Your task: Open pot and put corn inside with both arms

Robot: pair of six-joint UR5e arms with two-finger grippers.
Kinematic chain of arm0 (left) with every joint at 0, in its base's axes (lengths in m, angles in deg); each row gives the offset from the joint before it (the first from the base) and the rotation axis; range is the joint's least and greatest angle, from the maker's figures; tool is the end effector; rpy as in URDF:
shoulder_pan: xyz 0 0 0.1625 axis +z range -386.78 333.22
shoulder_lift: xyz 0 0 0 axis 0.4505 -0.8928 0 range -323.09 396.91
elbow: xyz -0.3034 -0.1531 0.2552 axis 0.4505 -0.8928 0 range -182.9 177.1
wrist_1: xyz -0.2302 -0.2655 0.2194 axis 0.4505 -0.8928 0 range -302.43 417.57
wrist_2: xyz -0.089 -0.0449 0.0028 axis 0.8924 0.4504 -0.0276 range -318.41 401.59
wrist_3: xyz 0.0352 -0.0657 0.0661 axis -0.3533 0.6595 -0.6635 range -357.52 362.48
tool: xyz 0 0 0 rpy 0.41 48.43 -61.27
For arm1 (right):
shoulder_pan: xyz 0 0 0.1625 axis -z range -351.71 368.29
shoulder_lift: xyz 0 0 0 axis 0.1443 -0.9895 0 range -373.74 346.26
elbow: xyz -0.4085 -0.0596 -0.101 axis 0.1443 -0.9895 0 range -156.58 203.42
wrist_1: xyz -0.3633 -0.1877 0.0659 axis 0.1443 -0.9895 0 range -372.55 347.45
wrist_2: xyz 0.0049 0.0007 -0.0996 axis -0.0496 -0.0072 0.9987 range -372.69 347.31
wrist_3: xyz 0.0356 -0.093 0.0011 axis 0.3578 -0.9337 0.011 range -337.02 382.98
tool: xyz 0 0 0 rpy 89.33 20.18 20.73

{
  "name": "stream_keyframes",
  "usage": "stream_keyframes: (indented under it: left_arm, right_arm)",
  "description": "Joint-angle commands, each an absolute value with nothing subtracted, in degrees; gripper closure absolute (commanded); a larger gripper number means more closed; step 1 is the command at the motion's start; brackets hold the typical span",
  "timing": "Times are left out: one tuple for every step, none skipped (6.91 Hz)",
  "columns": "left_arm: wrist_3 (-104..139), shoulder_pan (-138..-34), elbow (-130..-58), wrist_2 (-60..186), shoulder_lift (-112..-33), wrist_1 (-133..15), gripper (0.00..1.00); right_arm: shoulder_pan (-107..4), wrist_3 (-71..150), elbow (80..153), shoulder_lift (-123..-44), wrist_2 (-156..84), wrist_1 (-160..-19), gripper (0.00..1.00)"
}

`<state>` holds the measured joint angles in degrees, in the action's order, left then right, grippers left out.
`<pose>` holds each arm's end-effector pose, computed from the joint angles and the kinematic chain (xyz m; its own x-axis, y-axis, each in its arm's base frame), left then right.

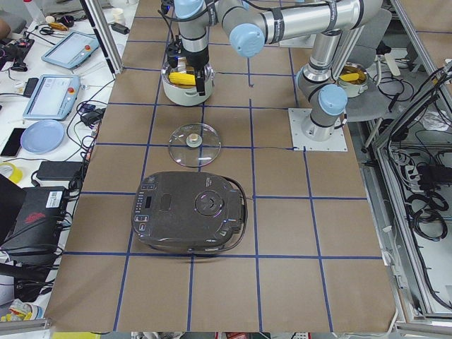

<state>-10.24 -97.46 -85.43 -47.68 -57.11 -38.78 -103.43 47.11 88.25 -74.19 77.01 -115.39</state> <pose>0.0436 -0.5313 0.5055 -0.9930 -0.1157 0.0236 -0.1145 0.9923 0.0465 0.3887 -0.6136 0.4184 -0.9972 0.0370 -0.0650 0.0454 0.9902 -0.1322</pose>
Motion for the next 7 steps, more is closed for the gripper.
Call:
stream_keyframes:
  left_arm:
    - [1.97, -106.88, -81.92, -49.45, -55.99, -41.92, 0.0]
    - [3.43, -112.85, -81.82, -49.55, -56.43, -41.4, 0.0]
    - [3.62, -116.22, -82.0, -49.64, -56.52, -40.43, 0.0]
    - [3.53, -117.21, -82.35, -49.55, -56.26, -40.25, 0.0]
    - [2.92, -117.3, -82.7, -49.12, -56.0, -39.03, 0.0]
    - [2.74, -117.22, -83.31, -49.46, -55.39, -38.67, 0.0]
    - [2.74, -117.3, -84.36, -49.38, -54.86, -38.06, 0.0]
  right_arm:
    - [-92.05, 33.23, 91.25, -84.01, 77.14, -105.84, 0.0]
    - [-86.68, 25.61, 91.7, -88.4, 77.14, -99.1, 0.0]
    - [-83.76, 21.62, 91.71, -91.76, 77.31, -94.94, 0.0]
    - [-83.47, 18.53, 92.4, -94.75, 77.23, -92.55, 0.04]
    - [-83.55, 17.46, 94.67, -98.78, 76.97, -92.36, 0.04]
    - [-83.55, 17.27, 97.65, -101.52, 76.88, -93.05, 0.03]
    - [-83.2, 17.27, 101.34, -101.2, 77.48, -99.67, 0.02]
